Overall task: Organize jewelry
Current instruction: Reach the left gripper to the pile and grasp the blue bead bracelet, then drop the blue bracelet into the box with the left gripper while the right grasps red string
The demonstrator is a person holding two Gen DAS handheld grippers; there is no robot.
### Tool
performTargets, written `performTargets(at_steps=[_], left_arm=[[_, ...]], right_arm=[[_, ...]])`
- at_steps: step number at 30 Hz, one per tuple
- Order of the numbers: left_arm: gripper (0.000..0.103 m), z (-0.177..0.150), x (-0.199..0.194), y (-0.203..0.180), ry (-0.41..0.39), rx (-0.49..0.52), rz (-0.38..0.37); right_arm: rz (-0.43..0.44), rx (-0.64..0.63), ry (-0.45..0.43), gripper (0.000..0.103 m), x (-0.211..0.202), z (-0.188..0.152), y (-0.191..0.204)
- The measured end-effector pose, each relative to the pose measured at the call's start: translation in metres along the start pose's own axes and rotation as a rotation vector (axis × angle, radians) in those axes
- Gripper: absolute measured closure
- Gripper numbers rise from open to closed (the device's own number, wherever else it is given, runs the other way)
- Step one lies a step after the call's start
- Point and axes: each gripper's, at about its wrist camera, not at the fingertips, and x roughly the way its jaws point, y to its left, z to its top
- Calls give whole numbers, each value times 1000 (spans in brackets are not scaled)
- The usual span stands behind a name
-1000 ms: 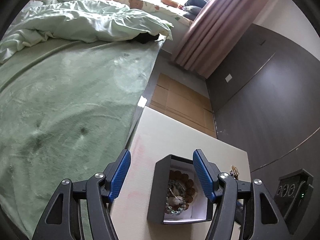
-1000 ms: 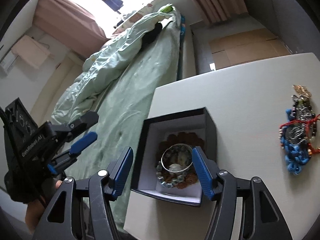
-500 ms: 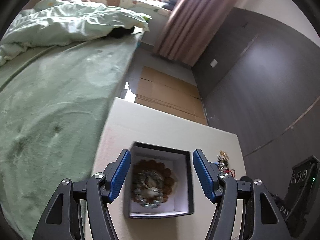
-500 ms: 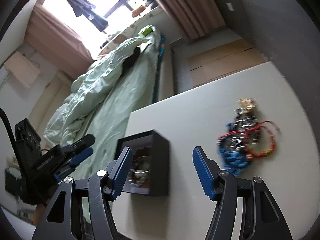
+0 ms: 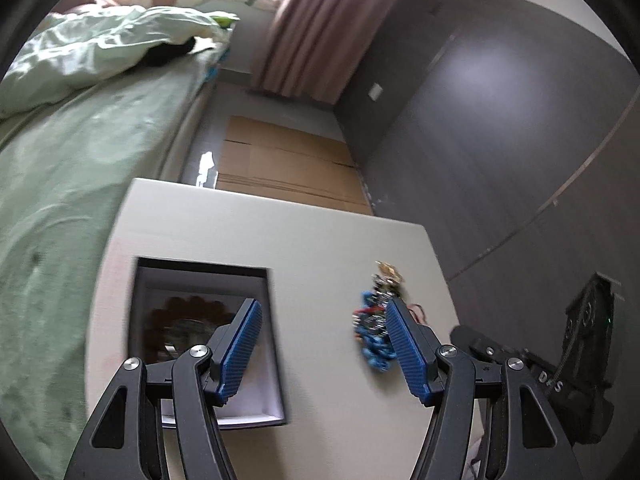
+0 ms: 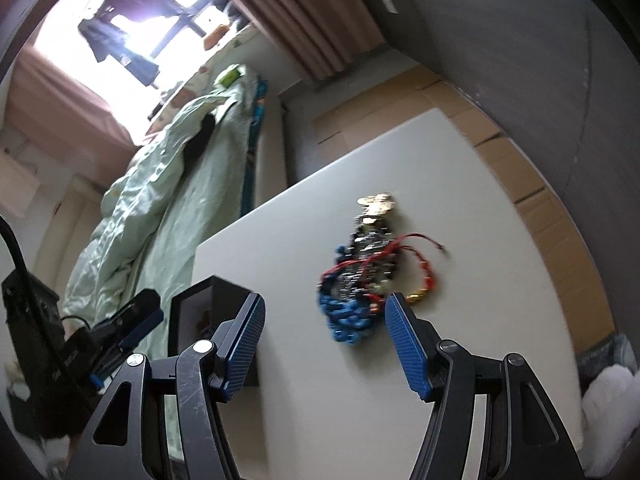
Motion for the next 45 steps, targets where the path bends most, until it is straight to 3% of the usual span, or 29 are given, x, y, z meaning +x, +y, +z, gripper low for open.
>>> performTargets(at_steps=[3,12,17,22,24,37,38,39,45], left_arm=[[44,-4,12,-14,31,20,-31],[66,-12,45,-34,83,36,-11],[69,-19,72,-40,138,36,6],[77,-23,94,-44,177,42,40],[77,-25,98,-45,180,42,49],[77,-30,122,-48,220,28,108],[79,-30,122,-47,219,30,102],[94,-30,123,-45,224,21,90],[95,-23,103,-38,186,4,31]], right_arm=[[-18,38,-6,40,-4,2,-12],[-56,90,-21,40,-13,7,-36],[-84,71,-19,46,-11,10,-38],[-104,88,21,63,1,12,-48],[-115,98,32,65,4,13,-53],[-124,100,66,65,17,13,-50],[-126,99,70,65,18,12,-50],[-130,97,73,65,20,12,-49],[-193,52,89,65,34,10,-39]])
